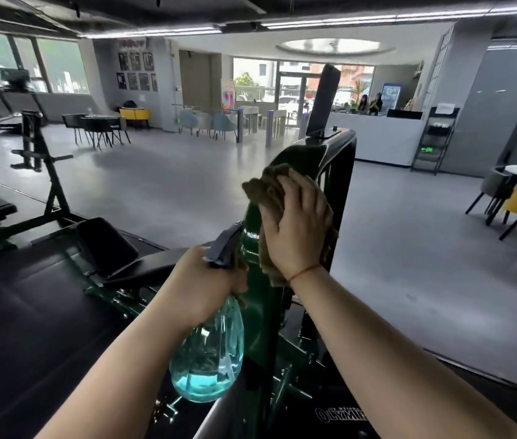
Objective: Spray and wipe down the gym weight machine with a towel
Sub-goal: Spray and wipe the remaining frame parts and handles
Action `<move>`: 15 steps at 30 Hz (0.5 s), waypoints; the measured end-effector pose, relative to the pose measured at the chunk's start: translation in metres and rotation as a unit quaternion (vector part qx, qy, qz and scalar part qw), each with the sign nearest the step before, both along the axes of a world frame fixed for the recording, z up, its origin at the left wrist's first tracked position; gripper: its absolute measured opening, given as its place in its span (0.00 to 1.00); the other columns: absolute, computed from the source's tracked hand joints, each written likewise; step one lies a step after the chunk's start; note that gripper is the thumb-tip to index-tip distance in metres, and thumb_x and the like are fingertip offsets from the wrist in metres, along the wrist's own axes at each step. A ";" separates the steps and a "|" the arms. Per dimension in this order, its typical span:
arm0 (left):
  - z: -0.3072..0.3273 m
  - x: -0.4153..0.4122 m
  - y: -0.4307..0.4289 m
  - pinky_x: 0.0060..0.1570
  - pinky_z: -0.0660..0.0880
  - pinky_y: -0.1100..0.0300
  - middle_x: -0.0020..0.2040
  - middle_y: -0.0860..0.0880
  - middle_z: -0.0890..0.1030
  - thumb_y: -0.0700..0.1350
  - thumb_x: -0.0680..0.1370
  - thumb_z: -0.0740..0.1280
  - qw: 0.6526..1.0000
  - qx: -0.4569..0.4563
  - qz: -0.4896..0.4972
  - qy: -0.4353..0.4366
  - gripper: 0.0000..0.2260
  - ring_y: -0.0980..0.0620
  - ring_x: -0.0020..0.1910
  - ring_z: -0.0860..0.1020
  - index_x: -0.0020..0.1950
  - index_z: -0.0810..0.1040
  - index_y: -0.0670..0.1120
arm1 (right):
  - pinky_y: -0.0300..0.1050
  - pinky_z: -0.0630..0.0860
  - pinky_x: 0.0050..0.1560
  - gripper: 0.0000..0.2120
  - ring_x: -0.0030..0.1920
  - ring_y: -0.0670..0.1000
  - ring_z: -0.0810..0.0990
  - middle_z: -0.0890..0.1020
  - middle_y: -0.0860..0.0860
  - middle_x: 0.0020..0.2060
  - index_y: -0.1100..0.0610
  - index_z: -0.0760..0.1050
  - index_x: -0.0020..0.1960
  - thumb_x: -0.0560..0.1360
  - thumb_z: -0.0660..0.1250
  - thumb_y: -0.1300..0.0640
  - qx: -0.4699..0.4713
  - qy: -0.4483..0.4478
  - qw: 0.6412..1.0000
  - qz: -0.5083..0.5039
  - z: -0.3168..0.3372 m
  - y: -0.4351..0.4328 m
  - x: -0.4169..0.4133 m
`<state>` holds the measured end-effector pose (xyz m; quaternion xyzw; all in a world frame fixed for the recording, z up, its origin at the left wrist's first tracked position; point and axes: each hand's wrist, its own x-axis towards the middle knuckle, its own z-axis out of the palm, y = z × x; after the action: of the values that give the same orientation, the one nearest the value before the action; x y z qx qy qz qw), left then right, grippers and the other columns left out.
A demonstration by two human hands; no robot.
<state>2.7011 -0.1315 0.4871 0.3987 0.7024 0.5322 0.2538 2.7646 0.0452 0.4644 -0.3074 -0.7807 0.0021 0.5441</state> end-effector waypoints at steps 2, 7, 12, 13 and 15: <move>0.001 -0.001 0.003 0.42 0.69 0.50 0.45 0.30 0.80 0.43 0.61 0.70 1.000 -0.007 -0.007 0.009 0.10 0.48 0.39 0.74 0.39 0.82 0.40 | 0.63 0.64 0.71 0.20 0.71 0.57 0.68 0.74 0.51 0.68 0.52 0.73 0.67 0.79 0.62 0.43 -0.063 0.025 0.998 -0.001 0.029 0.018 -0.005; 0.005 0.002 0.006 0.42 0.70 0.50 0.42 0.34 0.83 0.39 0.67 0.70 1.000 -0.014 -0.021 0.014 0.05 0.46 0.39 0.76 0.41 0.83 0.41 | 0.59 0.69 0.69 0.22 0.69 0.59 0.71 0.74 0.55 0.68 0.55 0.68 0.72 0.82 0.60 0.46 -0.256 0.077 0.963 -0.022 0.092 0.070 -0.003; -0.003 0.003 -0.005 0.44 0.72 0.49 0.40 0.38 0.86 0.34 0.71 0.70 1.000 -0.025 -0.010 0.002 0.05 0.38 0.40 0.79 0.38 0.83 0.41 | 0.44 0.69 0.63 0.26 0.69 0.57 0.72 0.71 0.57 0.70 0.57 0.62 0.76 0.83 0.61 0.46 -0.295 0.150 0.943 0.024 0.084 0.068 0.000; -0.004 0.004 -0.007 0.44 0.72 0.48 0.41 0.38 0.85 0.36 0.68 0.70 1.000 -0.028 -0.012 -0.002 0.03 0.40 0.40 0.78 0.37 0.83 0.43 | 0.41 0.68 0.60 0.27 0.69 0.57 0.73 0.71 0.57 0.71 0.58 0.61 0.76 0.83 0.61 0.47 -0.308 0.180 0.933 0.040 0.077 0.064 0.002; -0.005 0.006 -0.012 0.43 0.76 0.44 0.44 0.35 0.84 0.41 0.62 0.69 0.999 -0.034 -0.009 0.004 0.05 0.43 0.41 0.78 0.37 0.82 0.45 | 0.34 0.68 0.57 0.28 0.68 0.56 0.73 0.70 0.57 0.71 0.58 0.60 0.77 0.83 0.62 0.48 -0.329 0.230 0.914 0.059 0.055 0.049 0.006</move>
<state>2.7071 -0.1434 0.4822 0.3983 0.7173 0.5045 0.2690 2.7710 0.0938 0.5193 -0.4129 -0.6063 0.3614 0.5757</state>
